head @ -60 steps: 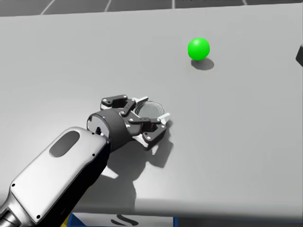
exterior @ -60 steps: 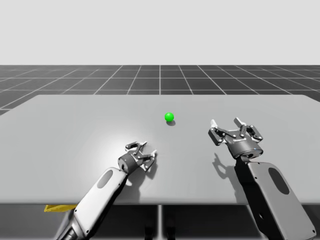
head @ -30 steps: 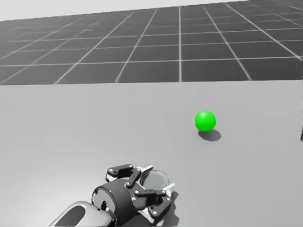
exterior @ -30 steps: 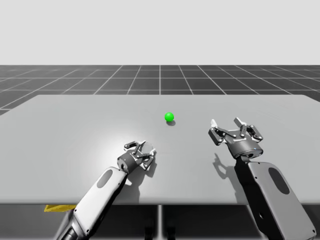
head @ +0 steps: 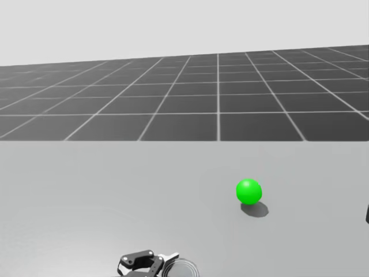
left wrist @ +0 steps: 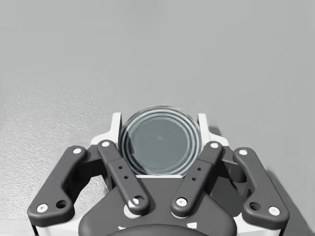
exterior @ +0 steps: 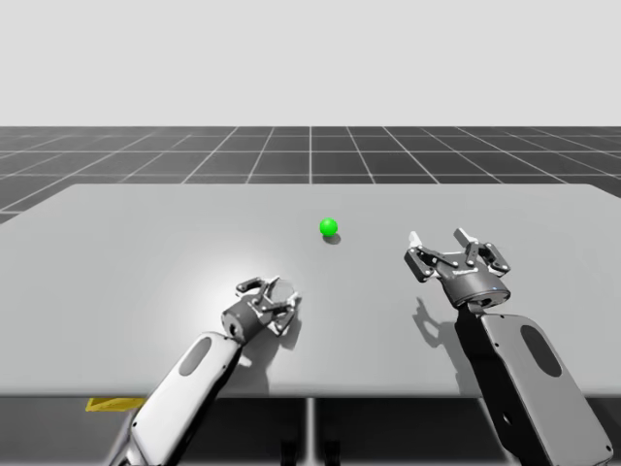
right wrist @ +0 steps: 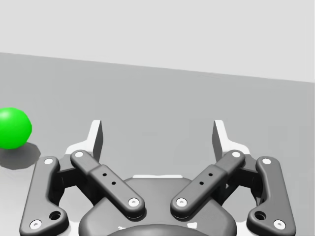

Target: Watch the red light. When it turns green, pick up the object.

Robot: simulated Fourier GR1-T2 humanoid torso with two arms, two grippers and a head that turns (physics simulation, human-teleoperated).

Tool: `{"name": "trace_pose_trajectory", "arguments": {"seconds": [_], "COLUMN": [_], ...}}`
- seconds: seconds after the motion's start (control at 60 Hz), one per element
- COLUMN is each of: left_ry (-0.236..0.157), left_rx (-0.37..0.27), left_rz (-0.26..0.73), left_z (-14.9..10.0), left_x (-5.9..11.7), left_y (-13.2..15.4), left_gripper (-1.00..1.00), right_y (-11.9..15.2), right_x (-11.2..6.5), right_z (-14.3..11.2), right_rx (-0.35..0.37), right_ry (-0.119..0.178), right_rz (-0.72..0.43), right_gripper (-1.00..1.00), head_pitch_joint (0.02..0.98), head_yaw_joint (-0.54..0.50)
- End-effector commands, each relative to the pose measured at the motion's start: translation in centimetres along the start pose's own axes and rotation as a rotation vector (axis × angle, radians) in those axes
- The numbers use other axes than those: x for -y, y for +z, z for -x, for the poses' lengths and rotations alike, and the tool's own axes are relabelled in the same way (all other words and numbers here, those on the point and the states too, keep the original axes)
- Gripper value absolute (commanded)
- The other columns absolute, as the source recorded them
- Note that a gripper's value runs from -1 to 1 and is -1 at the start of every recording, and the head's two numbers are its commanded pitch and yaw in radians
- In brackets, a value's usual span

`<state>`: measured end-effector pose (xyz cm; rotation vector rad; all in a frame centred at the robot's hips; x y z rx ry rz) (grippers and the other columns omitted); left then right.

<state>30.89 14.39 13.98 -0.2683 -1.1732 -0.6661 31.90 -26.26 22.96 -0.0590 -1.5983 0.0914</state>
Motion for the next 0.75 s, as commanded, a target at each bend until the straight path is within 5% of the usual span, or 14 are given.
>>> {"name": "trace_pose_trajectory", "arguments": {"seconds": [0.017,0.75], "left_ry": [-0.063,-0.226], "left_rx": [0.011,0.341], "left_rz": [0.104,-0.139], "left_z": [-1.5,-18.6], "left_x": [1.1,-3.9], "left_y": [0.8,6.4], "left_gripper": [1.00,1.00], "right_y": [-0.1,0.0], "right_x": [0.1,0.0], "right_z": [0.1,-0.1], "right_rx": [0.004,0.010], "right_ry": [0.001,-0.002], "right_rz": [-0.001,-0.002], "right_gripper": [-1.00,-1.00], "head_pitch_joint": [0.440,0.432], "head_yaw_joint": [0.13,0.14]}}
